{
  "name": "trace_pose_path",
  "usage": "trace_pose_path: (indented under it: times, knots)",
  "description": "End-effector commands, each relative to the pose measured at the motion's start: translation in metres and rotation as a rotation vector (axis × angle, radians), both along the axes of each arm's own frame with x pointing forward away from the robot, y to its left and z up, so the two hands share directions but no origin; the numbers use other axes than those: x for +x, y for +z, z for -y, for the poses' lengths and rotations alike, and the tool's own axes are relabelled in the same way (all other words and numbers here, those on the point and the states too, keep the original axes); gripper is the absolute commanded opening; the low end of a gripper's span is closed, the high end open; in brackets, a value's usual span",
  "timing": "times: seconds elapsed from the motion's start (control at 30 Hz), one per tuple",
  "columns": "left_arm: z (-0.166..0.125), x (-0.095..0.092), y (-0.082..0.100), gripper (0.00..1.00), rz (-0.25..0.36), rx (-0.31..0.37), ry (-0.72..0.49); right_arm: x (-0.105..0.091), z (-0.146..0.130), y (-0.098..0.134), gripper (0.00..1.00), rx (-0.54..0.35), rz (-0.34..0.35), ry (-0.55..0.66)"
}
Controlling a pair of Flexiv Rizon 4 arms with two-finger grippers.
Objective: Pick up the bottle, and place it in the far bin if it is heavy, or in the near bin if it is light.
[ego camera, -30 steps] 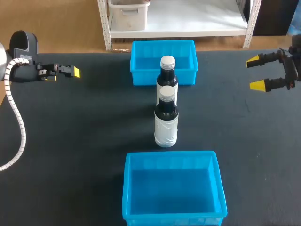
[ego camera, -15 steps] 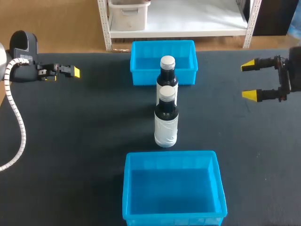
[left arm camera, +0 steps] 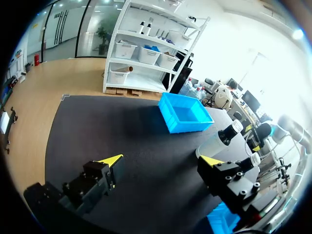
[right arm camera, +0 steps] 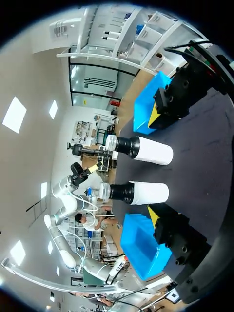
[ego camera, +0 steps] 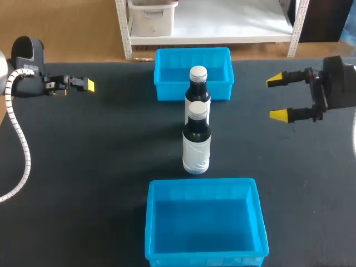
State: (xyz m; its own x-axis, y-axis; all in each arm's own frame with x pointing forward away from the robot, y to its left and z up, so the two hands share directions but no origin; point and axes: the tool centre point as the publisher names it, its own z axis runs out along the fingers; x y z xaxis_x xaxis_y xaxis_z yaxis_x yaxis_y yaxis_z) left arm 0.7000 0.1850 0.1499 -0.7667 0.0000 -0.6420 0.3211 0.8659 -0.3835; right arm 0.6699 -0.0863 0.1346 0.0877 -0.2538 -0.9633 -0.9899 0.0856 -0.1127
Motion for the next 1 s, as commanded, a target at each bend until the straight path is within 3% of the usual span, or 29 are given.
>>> trace_pose_path:
  times: [0.03, 0.33, 1.0]
  knots:
    - [0.000, 0.000, 0.000, 1.00, 0.000, 0.000, 0.000, 0.001, -0.013, -0.003, 1.00, 0.023, 0.005, 0.006]
    - [0.000, 0.000, 0.000, 1.00, 0.000, 0.000, 0.000, -0.014, -0.039, -0.005, 1.00, 0.048, 0.004, 0.021]
    - [0.000, 0.000, 0.000, 1.00, 0.000, 0.000, 0.000, -0.026, -0.088, -0.005, 1.00, 0.083, -0.038, 0.103]
